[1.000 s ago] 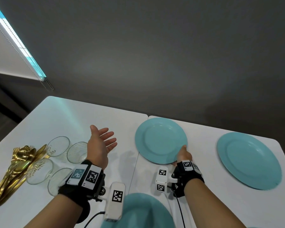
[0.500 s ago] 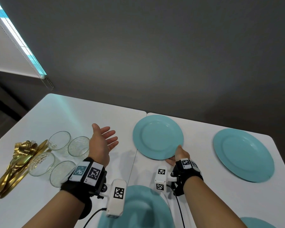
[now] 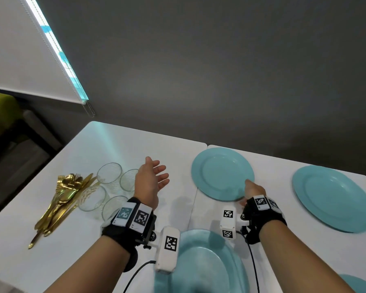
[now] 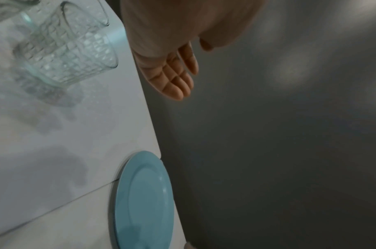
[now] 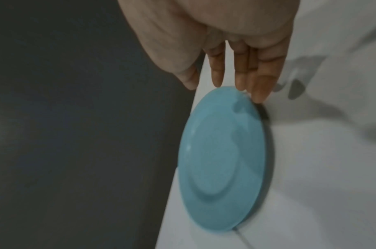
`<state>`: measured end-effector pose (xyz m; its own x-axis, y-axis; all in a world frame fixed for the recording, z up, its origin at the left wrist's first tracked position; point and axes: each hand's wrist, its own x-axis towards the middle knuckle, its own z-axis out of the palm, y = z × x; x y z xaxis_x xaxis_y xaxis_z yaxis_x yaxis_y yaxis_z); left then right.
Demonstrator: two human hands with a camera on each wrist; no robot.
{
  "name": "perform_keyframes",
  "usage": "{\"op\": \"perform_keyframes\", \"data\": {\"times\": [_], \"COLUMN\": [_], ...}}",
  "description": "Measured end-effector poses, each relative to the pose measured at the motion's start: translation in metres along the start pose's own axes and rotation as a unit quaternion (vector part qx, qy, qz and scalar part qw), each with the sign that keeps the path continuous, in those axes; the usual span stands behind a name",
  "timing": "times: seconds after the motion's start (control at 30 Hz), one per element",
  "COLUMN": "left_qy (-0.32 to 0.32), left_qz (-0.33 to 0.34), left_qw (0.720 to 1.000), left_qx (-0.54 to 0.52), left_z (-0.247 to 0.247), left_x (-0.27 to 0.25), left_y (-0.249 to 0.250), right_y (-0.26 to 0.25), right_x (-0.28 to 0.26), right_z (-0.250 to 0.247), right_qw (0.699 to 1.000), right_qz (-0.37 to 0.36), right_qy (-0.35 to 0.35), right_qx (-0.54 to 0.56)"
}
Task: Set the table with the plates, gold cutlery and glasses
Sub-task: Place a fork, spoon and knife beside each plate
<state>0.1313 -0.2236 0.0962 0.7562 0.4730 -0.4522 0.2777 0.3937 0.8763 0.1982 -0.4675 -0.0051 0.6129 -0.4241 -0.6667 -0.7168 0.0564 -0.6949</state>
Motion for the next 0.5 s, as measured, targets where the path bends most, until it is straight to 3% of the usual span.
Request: {"op": "perform_keyframes", "data": {"times": [0.17, 0.33, 0.5], "left_qy": [-0.039, -0.075, -0.020], "left_qz": [0.034, 0.083, 0.130], "left_qw": [0.999, 0.993, 0.985], "left_qx": [0.003, 0.031, 0.108], "left_z": [-0.027, -0.092, -0.200], "left_x": [-0.001, 0.012, 0.065], "left_y": [0.030, 0.063, 0.089], "right_y": [-0.033, -0.049, -0.037], "right_x": [-0.065, -0.159, -0.240], "right_z": [0.037, 0.080, 0.134], "right_qw": [0.994, 0.981, 0.970], "right_qz": [-0.050, -0.107, -0.136], "right_qy": [-0.054, -0.129, -0.183], "right_qx": [0.080, 0.094, 0.081]}}
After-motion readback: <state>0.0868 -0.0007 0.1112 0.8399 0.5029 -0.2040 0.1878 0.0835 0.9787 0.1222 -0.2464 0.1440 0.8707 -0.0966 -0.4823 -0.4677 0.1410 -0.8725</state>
